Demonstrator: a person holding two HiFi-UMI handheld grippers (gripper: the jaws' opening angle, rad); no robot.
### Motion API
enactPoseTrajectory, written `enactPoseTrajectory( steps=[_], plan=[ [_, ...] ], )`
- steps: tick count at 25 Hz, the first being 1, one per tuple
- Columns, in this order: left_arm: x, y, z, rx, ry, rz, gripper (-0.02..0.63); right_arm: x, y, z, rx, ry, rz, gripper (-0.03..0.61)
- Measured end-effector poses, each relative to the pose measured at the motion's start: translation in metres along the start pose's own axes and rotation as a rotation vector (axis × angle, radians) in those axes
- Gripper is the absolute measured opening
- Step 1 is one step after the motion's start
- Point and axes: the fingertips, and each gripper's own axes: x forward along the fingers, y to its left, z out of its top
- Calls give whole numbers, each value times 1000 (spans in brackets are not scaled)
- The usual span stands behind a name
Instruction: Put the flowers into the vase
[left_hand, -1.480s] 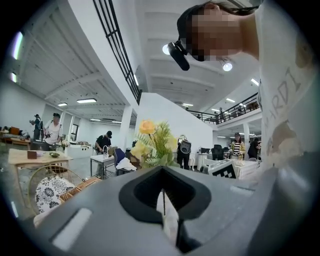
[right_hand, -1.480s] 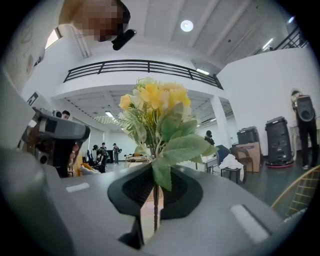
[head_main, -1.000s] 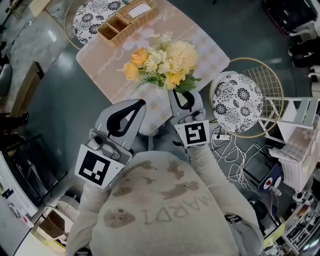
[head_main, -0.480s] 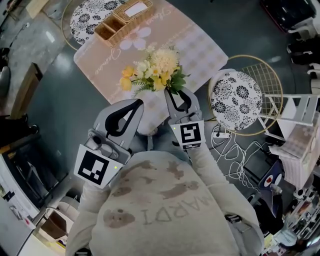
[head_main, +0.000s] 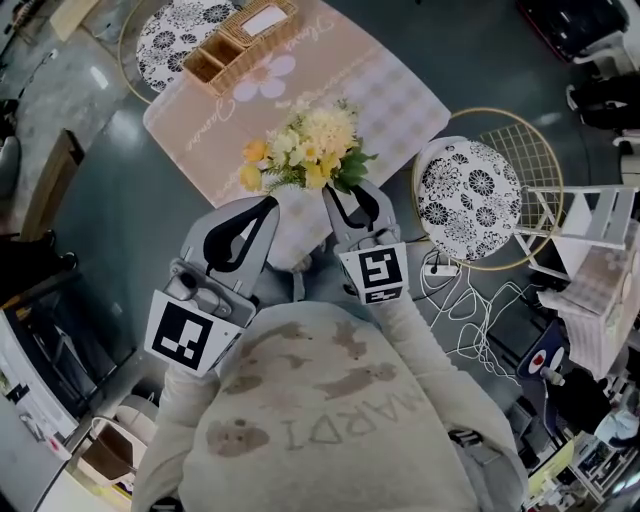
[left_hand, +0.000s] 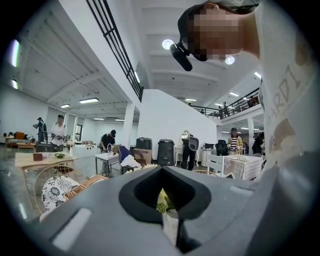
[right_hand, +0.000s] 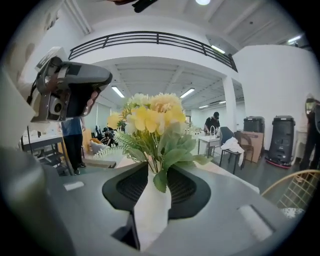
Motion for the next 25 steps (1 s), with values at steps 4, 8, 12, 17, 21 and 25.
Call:
enactPoseTrajectory(
  steps=[4, 8, 12, 17, 21, 25],
  plan=[
    [-3, -4, 1, 6, 4, 25, 0, -3, -5, -1, -1, 3, -31, 149],
    [-6, -8, 2, 20, -5, 50, 0, -6, -10, -7, -11, 12, -51, 155],
    [-11, -9, 6, 29, -18, 50, 0, -13, -8, -14, 20, 23, -51, 156],
    [-17, -12, 5, 27, -26, 20, 0, -39, -3, -14, 59, -22, -60, 145],
    [-31, -18, 5, 25, -50, -14, 0, -65, 12, 6, 102, -87, -59, 62],
    [-54, -28, 4, 23, -71, -45, 0, -91, 44, 41, 127, -177, -18, 27]
  ],
)
